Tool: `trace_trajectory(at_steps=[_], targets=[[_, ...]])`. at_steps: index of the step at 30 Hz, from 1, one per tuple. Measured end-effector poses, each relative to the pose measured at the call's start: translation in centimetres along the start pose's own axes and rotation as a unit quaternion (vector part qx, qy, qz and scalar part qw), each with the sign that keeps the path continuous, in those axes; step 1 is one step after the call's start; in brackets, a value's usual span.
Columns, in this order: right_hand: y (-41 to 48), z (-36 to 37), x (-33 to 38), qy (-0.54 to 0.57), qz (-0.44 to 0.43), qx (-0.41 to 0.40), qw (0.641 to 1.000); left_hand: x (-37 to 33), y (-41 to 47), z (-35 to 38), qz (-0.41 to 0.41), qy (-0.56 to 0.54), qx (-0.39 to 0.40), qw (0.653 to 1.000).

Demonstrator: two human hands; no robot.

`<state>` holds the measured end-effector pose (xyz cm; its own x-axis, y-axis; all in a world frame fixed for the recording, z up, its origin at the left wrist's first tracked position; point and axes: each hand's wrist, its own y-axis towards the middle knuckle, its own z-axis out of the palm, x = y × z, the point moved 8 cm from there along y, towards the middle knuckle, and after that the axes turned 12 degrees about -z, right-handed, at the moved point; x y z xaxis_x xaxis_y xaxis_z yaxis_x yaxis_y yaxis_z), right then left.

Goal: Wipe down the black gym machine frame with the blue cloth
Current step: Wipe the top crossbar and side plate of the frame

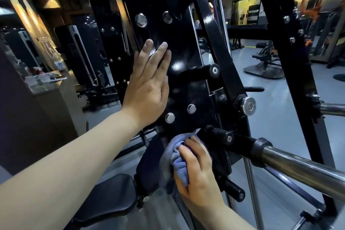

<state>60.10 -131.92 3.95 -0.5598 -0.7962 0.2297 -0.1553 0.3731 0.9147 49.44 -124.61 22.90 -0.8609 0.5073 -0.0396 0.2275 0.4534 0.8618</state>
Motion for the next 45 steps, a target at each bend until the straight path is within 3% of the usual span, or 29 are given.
trace_trajectory(at_steps=[8,15,18,21,24,29,33,38,43,45], targets=[[5.0,-0.4,-0.4,0.086,0.168,-0.057,0.980,-1.0,-1.0,0.0,0.000,0.052,0.008,0.999],[-1.7,0.7,1.3,-0.012,0.053,0.022,0.998,-2.7,-4.5,2.0,0.040,0.137,0.064,0.988],[-0.6,0.2,0.1,-0.012,0.109,0.006,0.994,-3.1,-5.9,2.6,0.060,0.138,0.078,0.985],[3.0,-0.2,-0.8,0.058,0.192,-0.030,0.979,-3.2,-6.2,2.8,0.050,0.126,0.088,0.987],[3.5,-0.6,-1.0,0.030,0.153,-0.047,0.987,-3.2,-6.0,2.7,0.042,0.116,0.086,0.989],[-1.9,0.7,0.3,0.006,0.121,0.001,0.993,-3.3,-7.0,2.8,0.054,0.089,0.070,0.992],[0.0,0.7,0.2,0.060,0.221,0.030,0.973,-3.3,-7.0,2.7,0.046,0.067,0.063,0.995],[5.8,-1.8,-1.8,0.115,0.293,-0.047,0.948,-3.0,-6.7,2.7,0.038,0.021,0.088,0.995],[8.6,-3.1,-2.7,0.054,0.267,-0.070,0.960,-2.9,-6.7,2.6,0.048,0.039,0.096,0.993],[8.1,-3.4,-2.4,-0.080,0.245,-0.043,0.965,-3.0,-6.9,2.6,0.055,0.053,0.100,0.992]])
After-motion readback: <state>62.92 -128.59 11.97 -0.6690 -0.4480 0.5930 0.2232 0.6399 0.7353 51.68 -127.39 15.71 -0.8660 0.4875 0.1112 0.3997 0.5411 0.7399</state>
